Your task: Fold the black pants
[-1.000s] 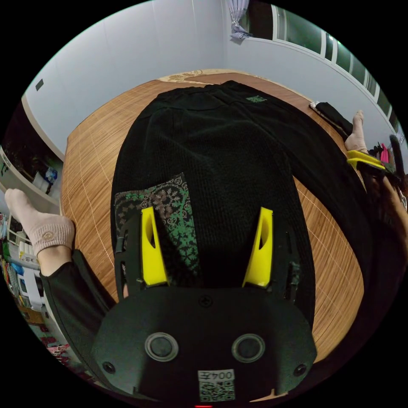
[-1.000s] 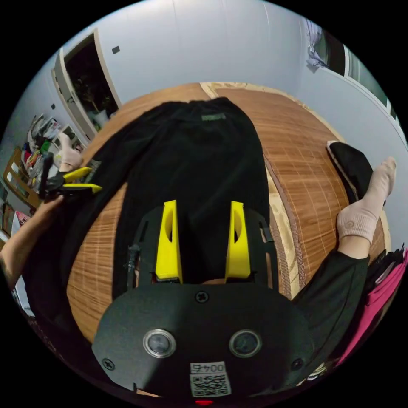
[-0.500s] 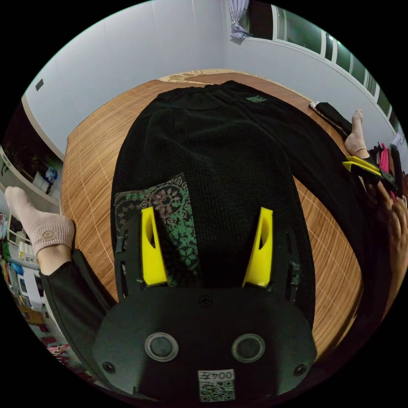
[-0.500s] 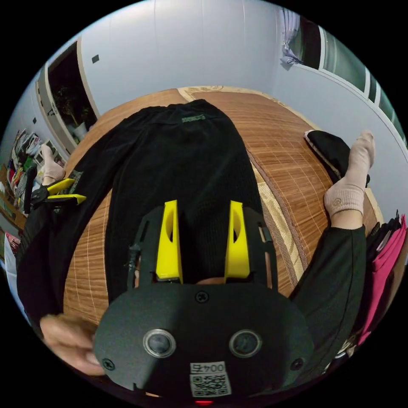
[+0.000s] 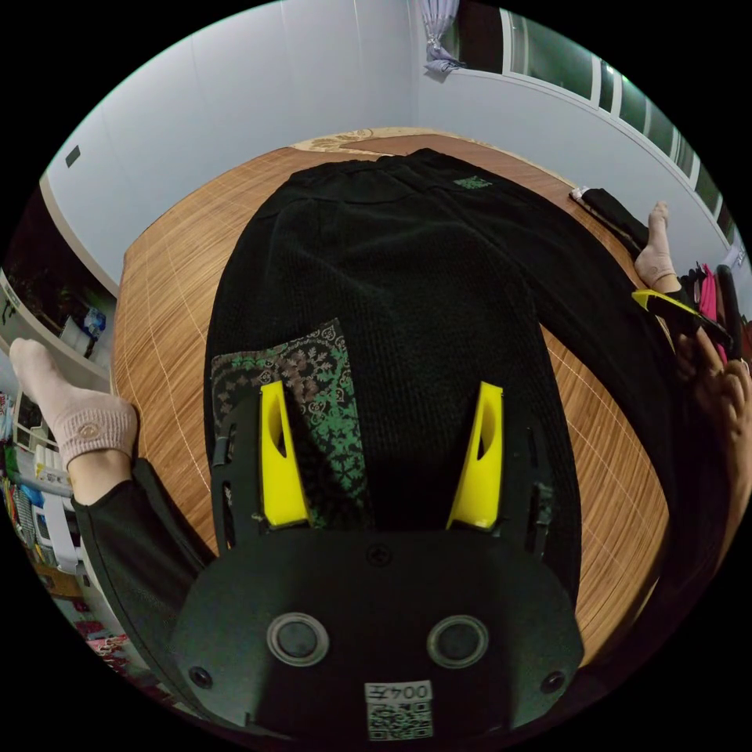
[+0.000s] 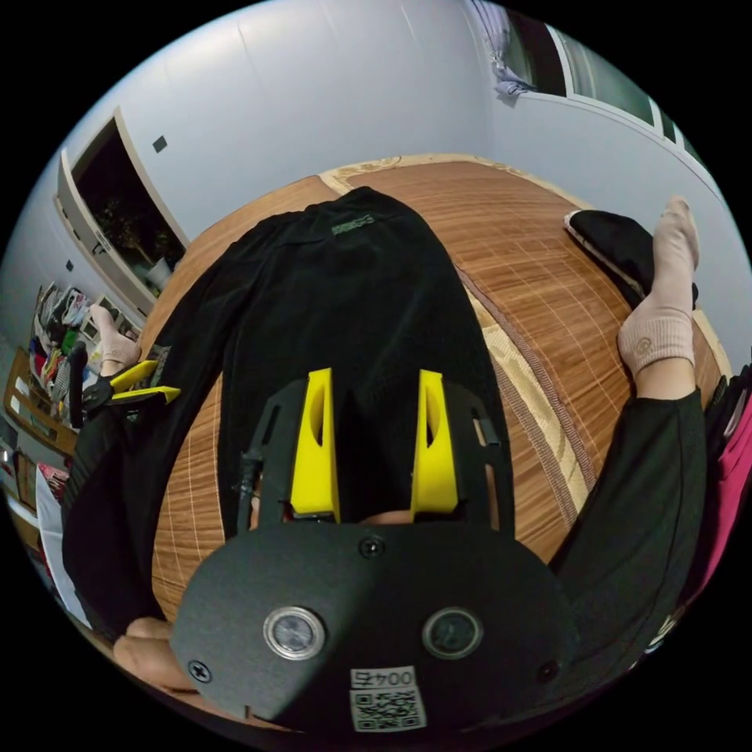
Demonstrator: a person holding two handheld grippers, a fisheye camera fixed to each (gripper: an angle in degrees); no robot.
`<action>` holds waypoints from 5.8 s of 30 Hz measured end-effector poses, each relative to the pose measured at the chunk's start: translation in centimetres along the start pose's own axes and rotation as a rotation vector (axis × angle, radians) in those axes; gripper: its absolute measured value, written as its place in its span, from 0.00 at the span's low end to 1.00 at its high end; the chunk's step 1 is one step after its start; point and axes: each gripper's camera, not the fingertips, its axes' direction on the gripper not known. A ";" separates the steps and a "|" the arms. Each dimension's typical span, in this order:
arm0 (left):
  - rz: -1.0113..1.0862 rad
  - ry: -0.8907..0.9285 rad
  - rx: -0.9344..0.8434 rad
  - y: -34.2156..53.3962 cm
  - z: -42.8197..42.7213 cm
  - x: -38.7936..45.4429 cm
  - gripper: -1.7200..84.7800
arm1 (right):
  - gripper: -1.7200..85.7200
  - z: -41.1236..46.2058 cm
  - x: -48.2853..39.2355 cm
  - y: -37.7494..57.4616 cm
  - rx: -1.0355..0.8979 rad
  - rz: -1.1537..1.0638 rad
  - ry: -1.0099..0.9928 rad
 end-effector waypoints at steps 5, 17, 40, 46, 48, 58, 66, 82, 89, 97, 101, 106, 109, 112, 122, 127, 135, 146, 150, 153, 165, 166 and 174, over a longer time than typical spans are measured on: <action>0.000 0.000 0.000 0.0 0.0 0.1 0.38 | 0.20 0.6 -0.8 -1.2 0.001 -0.066 -0.002; 0.000 0.000 0.000 0.2 0.0 0.4 0.38 | 0.21 3.4 3.8 -3.9 -0.071 -0.036 0.089; 0.004 0.004 -0.002 0.4 -0.1 1.2 0.38 | 0.15 3.0 13.7 -12.5 -0.004 0.013 0.006; 0.005 0.005 -0.002 0.4 -0.1 1.4 0.38 | 0.13 6.9 15.9 -15.9 -0.167 -0.002 -0.098; 0.006 0.003 -0.003 0.4 -0.1 1.5 0.38 | 0.11 7.7 16.4 -15.9 -0.196 0.035 -0.183; 0.001 -0.002 -0.004 0.4 -0.2 1.6 0.38 | 0.07 7.3 16.7 -15.1 -0.150 0.101 -0.117; -0.001 -0.004 -0.005 0.3 -0.1 1.7 0.38 | 0.18 2.8 6.2 -11.6 -0.052 -0.178 -0.110; 0.001 -0.004 -0.003 -0.1 -0.2 1.4 0.38 | 0.24 5.1 -4.7 -4.0 -0.039 -0.329 0.232; 0.000 -0.002 -0.002 -0.3 -0.1 1.0 0.38 | 0.22 5.0 -3.5 -4.4 -0.100 -0.258 0.062; 0.002 -0.003 -0.003 -0.6 -0.1 0.3 0.38 | 0.19 4.5 -4.0 -3.6 -0.082 -0.203 0.094; 0.002 -0.003 -0.004 -0.8 -0.1 0.0 0.38 | 0.19 4.5 -5.0 -3.1 -0.081 -0.221 0.133; 0.001 -0.009 -0.004 -1.0 0.0 -0.6 0.38 | 0.19 4.4 -5.5 -2.6 -0.080 -0.222 0.138; 0.000 -0.006 -0.003 -1.1 0.1 -1.1 0.38 | 0.19 4.3 -5.4 -2.4 -0.082 -0.214 0.120; -0.001 -0.003 -0.002 -1.2 0.1 -1.6 0.38 | 0.19 4.2 -5.5 -2.1 -0.079 -0.213 0.118; 0.001 0.011 -0.017 -1.7 0.2 -3.6 0.37 | 0.19 4.0 -5.5 -1.4 -0.069 -0.210 0.107; -0.036 0.003 -0.079 -2.0 -0.6 -5.6 0.30 | 0.19 3.9 -5.2 -1.2 -0.068 -0.202 0.093; -0.161 0.111 0.118 -0.1 -5.3 -10.8 0.07 | 0.19 3.9 -5.1 -1.0 -0.067 -0.193 0.100; -0.170 0.103 0.078 -4.9 -2.9 -16.0 0.02 | 0.18 3.9 -4.8 -0.9 -0.066 -0.191 0.101; -0.135 0.007 -0.067 -6.1 1.3 -15.8 0.02 | 0.18 3.9 -4.7 -0.9 -0.066 -0.189 0.101; -0.209 0.059 0.001 -5.1 1.3 -16.9 0.02 | 0.18 3.9 -4.6 -0.9 -0.065 -0.187 0.099; -0.314 0.123 0.125 -8.0 1.1 -19.9 0.05 | 0.18 4.1 -4.5 -1.3 -0.065 -0.190 0.104; -0.304 0.093 0.121 -8.3 1.4 -19.5 0.06 | 0.18 4.2 -4.5 -1.3 -0.064 -0.191 0.105; -0.270 -0.022 0.038 -8.7 2.6 -18.9 0.10 | 0.17 4.3 -4.5 -1.6 -0.064 -0.191 0.105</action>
